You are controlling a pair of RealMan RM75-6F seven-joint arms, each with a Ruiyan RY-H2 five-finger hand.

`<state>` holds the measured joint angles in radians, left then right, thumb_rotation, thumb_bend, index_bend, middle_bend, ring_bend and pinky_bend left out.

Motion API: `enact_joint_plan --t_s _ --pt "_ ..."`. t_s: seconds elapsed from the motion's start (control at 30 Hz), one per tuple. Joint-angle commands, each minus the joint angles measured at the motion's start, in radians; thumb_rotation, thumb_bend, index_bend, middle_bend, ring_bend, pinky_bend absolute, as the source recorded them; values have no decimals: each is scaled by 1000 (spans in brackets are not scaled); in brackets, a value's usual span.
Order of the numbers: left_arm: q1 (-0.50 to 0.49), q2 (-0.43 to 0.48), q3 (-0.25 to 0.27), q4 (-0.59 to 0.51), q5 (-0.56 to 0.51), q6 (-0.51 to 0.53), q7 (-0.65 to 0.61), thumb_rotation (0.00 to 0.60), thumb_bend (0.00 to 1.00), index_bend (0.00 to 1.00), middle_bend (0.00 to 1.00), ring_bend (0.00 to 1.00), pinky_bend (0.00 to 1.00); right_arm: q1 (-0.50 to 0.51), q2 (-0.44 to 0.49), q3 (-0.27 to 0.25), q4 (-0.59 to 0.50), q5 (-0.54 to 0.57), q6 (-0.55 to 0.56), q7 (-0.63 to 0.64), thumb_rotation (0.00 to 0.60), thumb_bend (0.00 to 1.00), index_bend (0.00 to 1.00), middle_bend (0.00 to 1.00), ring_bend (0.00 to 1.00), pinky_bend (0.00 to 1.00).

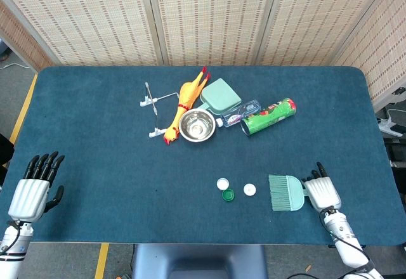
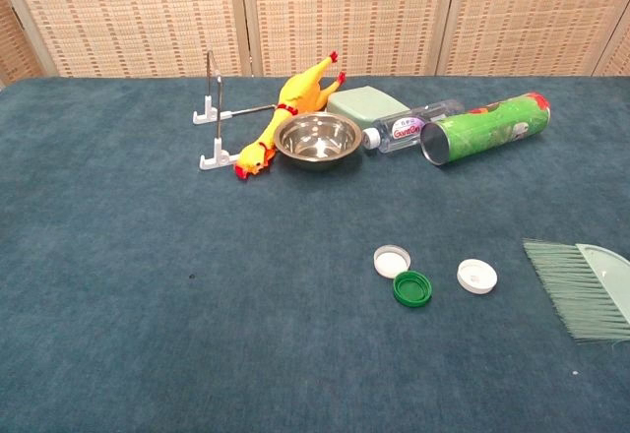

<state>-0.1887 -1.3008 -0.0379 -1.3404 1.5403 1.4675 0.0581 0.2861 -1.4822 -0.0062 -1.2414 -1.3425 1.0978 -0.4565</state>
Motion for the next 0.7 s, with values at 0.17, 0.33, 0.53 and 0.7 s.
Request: enact_joint_plan --t_s 0.17,0.33,0.53,0.7 --pt "5 0 4 0 6 7 0 600 470 0 0 0 60 -3 -11 5 17 -13 28 5 600 425 844 654 281 2" --pt "-11 -12 -10 4 -4 -10 9 600 469 0 0 0 60 -2 -28 10 56 -64 88 25 600 426 902 720 366 46" --pt "-10 -16 -9 3 0 -3 14 600 469 0 0 0 60 16 6 36 30 -94 118 89 600 425 920 735 386 50" --pt "-10 -22 -8 2 4 1 17 600 469 0 0 0 60 58 63 53 -61 -124 104 67 600 424 920 736 386 52"
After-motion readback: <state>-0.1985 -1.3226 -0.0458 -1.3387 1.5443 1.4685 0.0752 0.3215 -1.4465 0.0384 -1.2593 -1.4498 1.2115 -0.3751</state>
